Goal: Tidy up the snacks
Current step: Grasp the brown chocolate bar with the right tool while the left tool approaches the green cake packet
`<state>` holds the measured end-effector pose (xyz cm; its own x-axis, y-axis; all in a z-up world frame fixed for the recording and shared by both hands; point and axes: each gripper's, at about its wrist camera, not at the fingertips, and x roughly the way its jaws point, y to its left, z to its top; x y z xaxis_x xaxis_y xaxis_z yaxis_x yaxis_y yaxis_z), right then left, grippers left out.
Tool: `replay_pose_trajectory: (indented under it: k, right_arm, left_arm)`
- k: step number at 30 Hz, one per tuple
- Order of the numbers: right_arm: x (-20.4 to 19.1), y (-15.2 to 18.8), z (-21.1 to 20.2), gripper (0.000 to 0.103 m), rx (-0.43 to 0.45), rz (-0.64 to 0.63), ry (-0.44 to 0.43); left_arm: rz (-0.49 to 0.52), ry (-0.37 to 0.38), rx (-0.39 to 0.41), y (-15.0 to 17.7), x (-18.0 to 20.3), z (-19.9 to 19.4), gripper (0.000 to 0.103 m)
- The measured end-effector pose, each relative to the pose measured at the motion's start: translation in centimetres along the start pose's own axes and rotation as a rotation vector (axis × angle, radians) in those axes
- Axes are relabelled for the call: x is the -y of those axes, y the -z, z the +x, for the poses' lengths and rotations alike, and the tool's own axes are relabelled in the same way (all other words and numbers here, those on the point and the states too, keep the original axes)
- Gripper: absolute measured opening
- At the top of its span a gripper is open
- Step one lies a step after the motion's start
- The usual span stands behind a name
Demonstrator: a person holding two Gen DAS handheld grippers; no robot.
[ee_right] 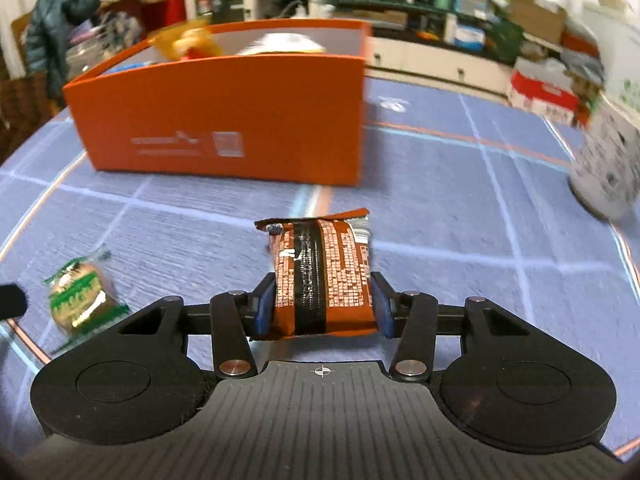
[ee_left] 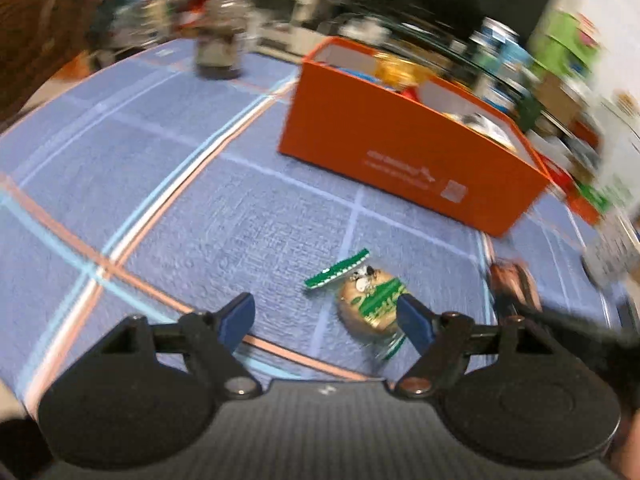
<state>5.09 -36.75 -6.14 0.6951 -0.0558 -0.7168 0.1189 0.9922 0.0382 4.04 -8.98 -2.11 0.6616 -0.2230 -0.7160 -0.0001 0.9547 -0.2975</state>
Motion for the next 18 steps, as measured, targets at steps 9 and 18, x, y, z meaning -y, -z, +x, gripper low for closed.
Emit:
replay_pose_trajectory:
  k: [9, 18]
  right_arm:
    - [1.4, 0.3, -0.2, 0.036, 0.013, -0.003, -0.058]
    - [1.3, 0.3, -0.5, 0.035, 0.006, -0.024, -0.085]
  left_arm:
    - [-0.176, -0.18, -0.002, 0.0, 4.1, 3.4, 0.079]
    - [0.23, -0.148, -0.015, 0.8, 4.4, 4.0, 0.061]
